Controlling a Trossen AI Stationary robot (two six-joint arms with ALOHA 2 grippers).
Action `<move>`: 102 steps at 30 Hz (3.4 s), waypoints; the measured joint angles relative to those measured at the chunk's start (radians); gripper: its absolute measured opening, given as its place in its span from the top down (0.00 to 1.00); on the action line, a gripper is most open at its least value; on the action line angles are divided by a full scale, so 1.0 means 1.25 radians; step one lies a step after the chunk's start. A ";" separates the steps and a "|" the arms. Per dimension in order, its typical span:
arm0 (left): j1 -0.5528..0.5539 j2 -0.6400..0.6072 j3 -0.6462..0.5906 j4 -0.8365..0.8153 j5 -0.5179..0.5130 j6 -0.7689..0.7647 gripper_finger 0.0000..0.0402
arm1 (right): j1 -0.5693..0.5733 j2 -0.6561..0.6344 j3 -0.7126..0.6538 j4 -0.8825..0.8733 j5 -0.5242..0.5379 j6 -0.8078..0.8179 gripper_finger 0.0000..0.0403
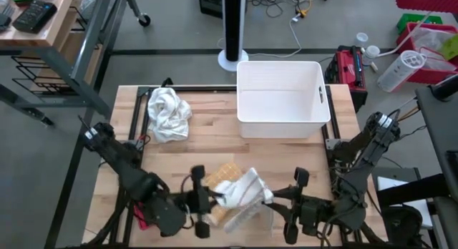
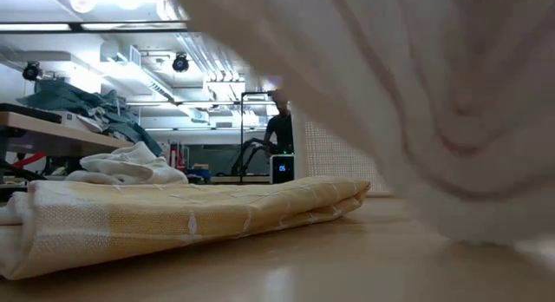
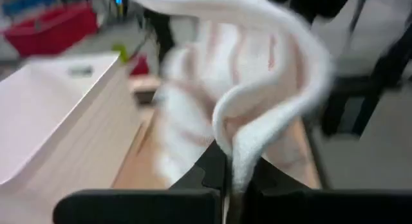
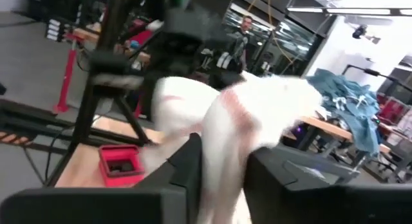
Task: Fold towel
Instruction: Fold the white kitchen towel
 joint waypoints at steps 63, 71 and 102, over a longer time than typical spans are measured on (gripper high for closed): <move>0.082 0.004 0.064 -0.316 0.145 -0.423 1.00 | -0.061 0.227 0.027 -0.244 -0.115 0.570 0.40; 0.088 0.004 0.064 -0.323 0.145 -0.423 1.00 | -0.044 0.221 0.056 -0.242 -0.079 0.609 0.42; 0.074 0.004 0.064 -0.295 0.196 -0.358 1.00 | -0.152 0.242 0.084 -0.325 -0.261 0.609 0.96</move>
